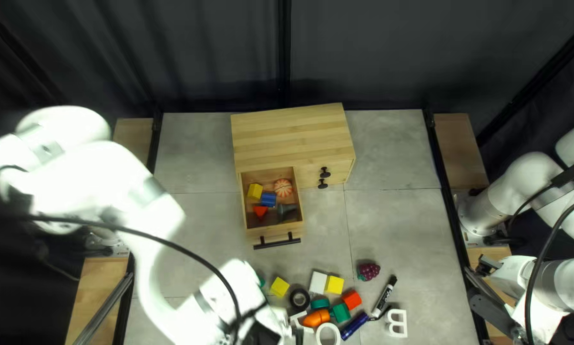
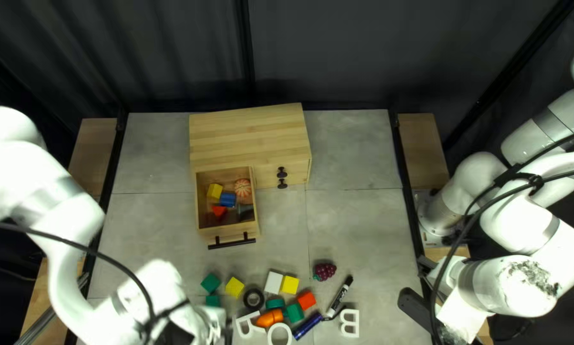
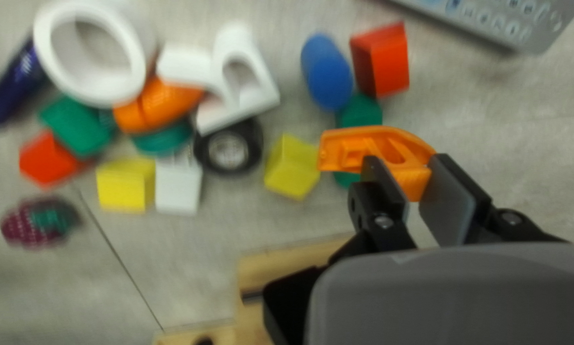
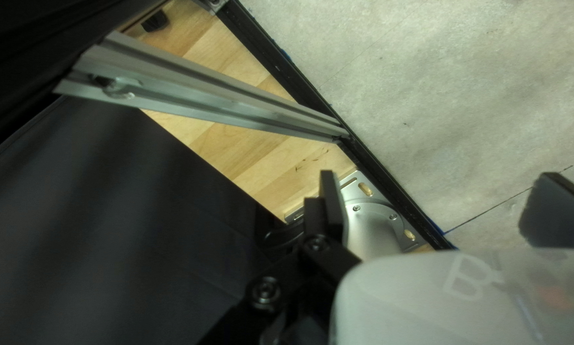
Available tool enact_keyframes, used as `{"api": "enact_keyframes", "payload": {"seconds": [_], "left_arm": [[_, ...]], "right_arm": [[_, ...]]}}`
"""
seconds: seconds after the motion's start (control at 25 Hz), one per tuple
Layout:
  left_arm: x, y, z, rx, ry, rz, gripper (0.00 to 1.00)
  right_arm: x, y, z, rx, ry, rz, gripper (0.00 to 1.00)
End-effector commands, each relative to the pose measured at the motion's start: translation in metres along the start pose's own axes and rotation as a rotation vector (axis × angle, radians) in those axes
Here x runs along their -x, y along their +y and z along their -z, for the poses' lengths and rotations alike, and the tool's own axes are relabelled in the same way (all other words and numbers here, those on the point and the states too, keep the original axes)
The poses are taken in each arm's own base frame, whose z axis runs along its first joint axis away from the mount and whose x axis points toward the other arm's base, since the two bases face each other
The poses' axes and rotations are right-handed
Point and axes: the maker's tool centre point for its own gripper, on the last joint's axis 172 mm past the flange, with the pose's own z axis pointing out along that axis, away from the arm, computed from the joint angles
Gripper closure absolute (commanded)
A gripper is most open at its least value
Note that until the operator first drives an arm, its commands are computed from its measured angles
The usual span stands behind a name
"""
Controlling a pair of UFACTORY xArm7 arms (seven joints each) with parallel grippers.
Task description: Open drawers and place objects into drawer and close
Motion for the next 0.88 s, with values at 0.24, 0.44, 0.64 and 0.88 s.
{"api": "enact_keyframes", "payload": {"seconds": [0.24, 0.44, 0.64, 0.88], "left_arm": [[0.067, -0.038, 0.010, -0.049, -0.033, 0.487, 1.00], [0.067, -0.038, 0.010, -0.049, -0.033, 0.487, 1.00], [0.067, -0.038, 0.010, -0.049, -0.033, 0.487, 1.00], [0.055, -0.028, 0.012, -0.011, -0.001, 0.426, 1.00]], "right_arm": [[0.000, 0.000, 0.000, 0.000, 0.000, 0.000, 0.00], [0.000, 0.000, 0.000, 0.000, 0.000, 0.000, 0.00], [0.000, 0.000, 0.000, 0.000, 0.000, 0.000, 0.00], [0.000, 0.000, 0.000, 0.000, 0.000, 0.000, 0.00]]}}
